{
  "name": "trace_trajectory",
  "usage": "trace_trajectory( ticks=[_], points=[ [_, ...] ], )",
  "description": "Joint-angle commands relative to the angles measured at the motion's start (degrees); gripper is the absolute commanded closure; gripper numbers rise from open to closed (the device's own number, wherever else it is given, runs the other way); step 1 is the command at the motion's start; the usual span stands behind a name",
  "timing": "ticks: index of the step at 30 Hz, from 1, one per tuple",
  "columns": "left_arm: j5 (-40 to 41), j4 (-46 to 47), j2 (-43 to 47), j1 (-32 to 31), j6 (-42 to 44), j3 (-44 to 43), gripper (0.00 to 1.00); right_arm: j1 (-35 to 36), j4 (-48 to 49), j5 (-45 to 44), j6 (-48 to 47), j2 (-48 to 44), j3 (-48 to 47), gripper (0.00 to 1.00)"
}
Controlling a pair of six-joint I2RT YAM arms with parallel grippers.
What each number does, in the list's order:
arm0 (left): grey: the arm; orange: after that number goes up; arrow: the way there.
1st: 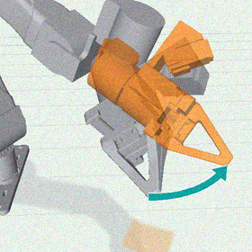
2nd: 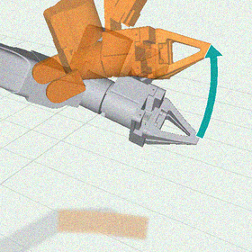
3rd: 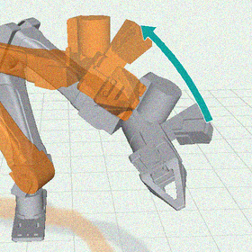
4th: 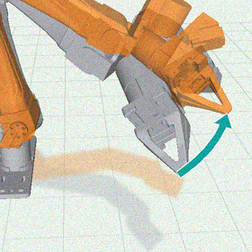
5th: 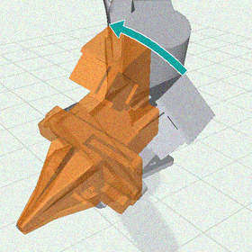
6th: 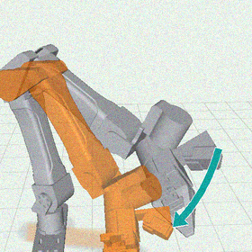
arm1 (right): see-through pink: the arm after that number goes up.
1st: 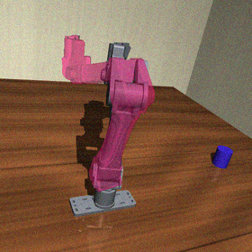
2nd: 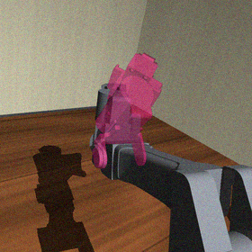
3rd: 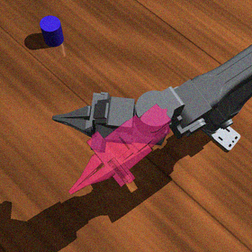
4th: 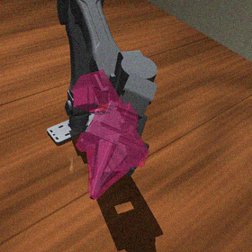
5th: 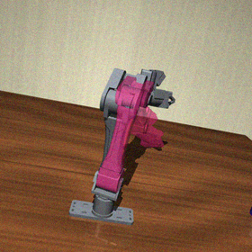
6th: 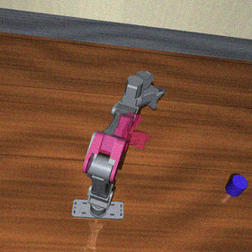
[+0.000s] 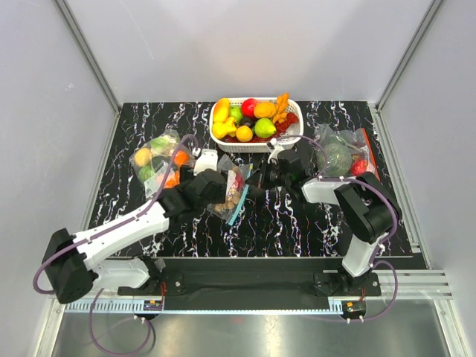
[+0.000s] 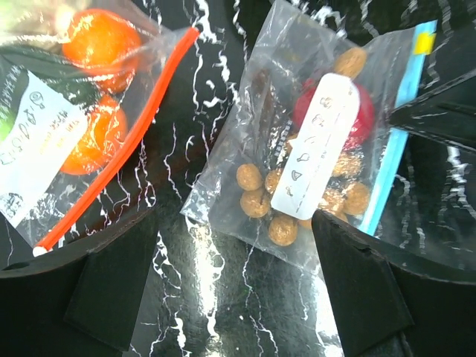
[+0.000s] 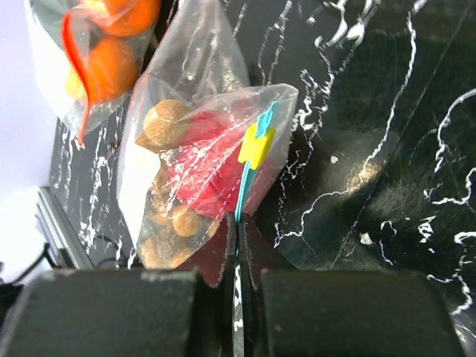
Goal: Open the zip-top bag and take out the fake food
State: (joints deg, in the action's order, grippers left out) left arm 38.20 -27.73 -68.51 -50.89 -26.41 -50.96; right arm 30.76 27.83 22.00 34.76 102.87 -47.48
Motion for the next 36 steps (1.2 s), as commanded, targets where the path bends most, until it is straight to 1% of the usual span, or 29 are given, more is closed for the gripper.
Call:
trace_trajectory(
  ticks=[1,3,6,7,9,10,12,13,15,16,17,20,21,22,23,24,26,27,32,36],
  points=[
    [-1.54,2.06,3.9,-0.17,1.45,0.07,0.1,0.53,-4.25,1.2,-8.73,-7.14,-4.1,1.0],
    [-2.59,2.76,6.1,-0.26,2.77,0.59,0.1,0.53,-8.04,3.57,-11.9,-9.34,-5.33,1.0],
    [-1.9,3.03,7.69,-0.26,3.73,0.77,0.09,0.53,-16.65,6.3,-18.39,-13.21,-8.32,1.0],
    [-1.37,2.85,7.78,-0.26,4.0,0.6,0.09,0.53,-21.37,6.91,-19.37,-15.05,-10.15,1.0],
    [-1.45,2.94,7.95,-0.17,5.05,0.51,0.09,0.53,-25.36,9.28,-21.22,-17.08,-11.57,1.0],
    [-1.89,3.64,8.21,-0.26,5.58,0.51,0.09,0.53,-29.99,9.99,-22.97,-19.0,-12.8,1.0],
    [-3.73,4.87,9.35,-0.26,7.69,0.77,0.09,0.53,-34.4,12.18,-26.3,-20.94,-14.47,1.0],
    [-4.35,5.92,10.75,-0.17,8.91,0.95,0.08,0.61,-39.47,13.67,-27.63,-22.87,-16.22,1.0],
    [-6.54,7.07,12.52,-0.26,10.32,1.21,0.08,0.53,-44.33,15.17,-30.18,-24.73,-17.9,1.0],
    [-7.6,8.64,13.57,-0.26,11.11,1.47,0.08,0.53,-48.97,16.05,-32.54,-26.48,-19.56,1.0],
    [-9.18,9.61,15.93,-0.26,12.95,2.17,0.07,0.53,-50.93,17.97,-33.61,-27.36,-20.27,1.0],
    [-17.25,14.18,20.67,-0.26,17.08,4.28,0.07,0.53,-57.35,21.41,-36.87,-30.18,-22.12,1.0],
    [-23.28,15.32,21.65,-0.17,18.14,4.81,0.07,0.53,-58.58,22.11,-37.22,-30.79,-22.3,1.0],
    [-26.3,17.51,22.71,-0.17,19.02,5.25,0.07,0.53,-61.03,23.51,-38.01,-31.58,-22.82,1.0],
    [-29.03,18.57,24.46,-0.17,20.16,5.78,0.07,0.61,-61.93,24.22,-38.28,-31.94,-22.83,1.0],
    [-34.45,19.54,25.17,-0.26,20.61,6.65,0.07,0.61,-62.63,24.84,-38.8,-32.29,-22.65,1.0],
    [-39.66,21.31,25.62,-0.17,21.22,6.66,0.07,0.53,-64.22,26.86,-39.33,-33.52,-22.04,1.0],
    [-43.78,21.4,25.36,-0.17,21.23,6.23,0.07,0.44,-64.31,27.74,-39.42,-33.78,-21.69,1.0],
    [-54.78,23.33,22.55,-0.08,20.26,5.08,0.07,0.7,-64.57,33.44,-39.77,-36.42,-20.28,1.0],
    [-59.27,24.03,20.26,-0.08,20.26,3.68,0.07,0.7,-65.27,37.58,-40.56,-37.57,-20.19,1.0]
  ],
)
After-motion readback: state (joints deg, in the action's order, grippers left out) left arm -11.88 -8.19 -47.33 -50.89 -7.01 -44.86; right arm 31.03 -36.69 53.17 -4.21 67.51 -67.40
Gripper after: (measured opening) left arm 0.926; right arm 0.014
